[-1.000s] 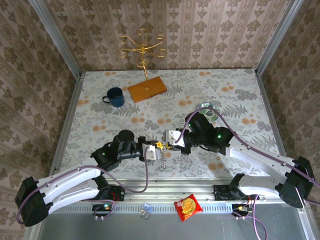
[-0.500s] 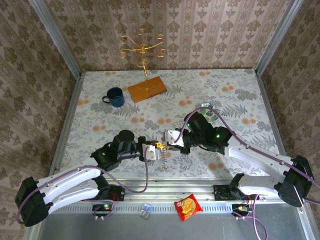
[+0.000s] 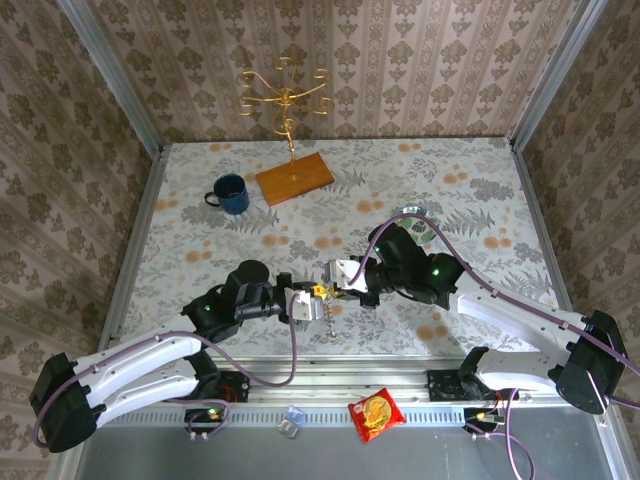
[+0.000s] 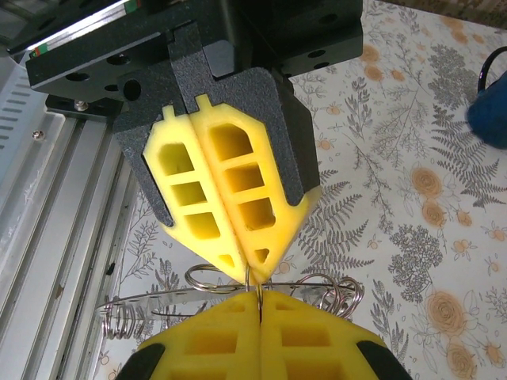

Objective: Put the keys on the keyring

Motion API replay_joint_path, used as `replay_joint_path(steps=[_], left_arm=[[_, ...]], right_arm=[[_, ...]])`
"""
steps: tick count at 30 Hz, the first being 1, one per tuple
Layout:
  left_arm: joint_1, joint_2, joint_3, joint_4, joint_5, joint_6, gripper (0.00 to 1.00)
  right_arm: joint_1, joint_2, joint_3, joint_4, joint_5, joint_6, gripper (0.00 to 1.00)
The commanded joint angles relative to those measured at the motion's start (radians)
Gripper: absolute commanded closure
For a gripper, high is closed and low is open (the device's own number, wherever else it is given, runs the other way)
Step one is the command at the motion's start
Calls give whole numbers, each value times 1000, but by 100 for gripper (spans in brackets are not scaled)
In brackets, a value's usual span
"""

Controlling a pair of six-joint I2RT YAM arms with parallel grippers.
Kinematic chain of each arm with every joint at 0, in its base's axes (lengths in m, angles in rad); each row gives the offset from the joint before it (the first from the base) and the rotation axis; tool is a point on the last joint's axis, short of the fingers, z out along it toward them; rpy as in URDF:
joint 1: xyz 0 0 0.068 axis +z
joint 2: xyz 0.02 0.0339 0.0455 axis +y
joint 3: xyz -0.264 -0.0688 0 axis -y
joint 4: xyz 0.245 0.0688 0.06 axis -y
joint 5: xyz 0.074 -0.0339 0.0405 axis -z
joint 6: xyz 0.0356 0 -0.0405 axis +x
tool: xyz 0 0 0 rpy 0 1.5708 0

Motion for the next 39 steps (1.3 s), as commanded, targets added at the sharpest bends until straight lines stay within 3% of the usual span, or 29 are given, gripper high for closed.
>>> replay_joint_path(steps=[1,39], left_arm=[[-6,-7,0,38,4,28,100],[-13,11,8,40,16,39,100]], right_arm=[[-4,-9,-9,-27,3,-3,100],[-2,5,-13,6,27,2,100]])
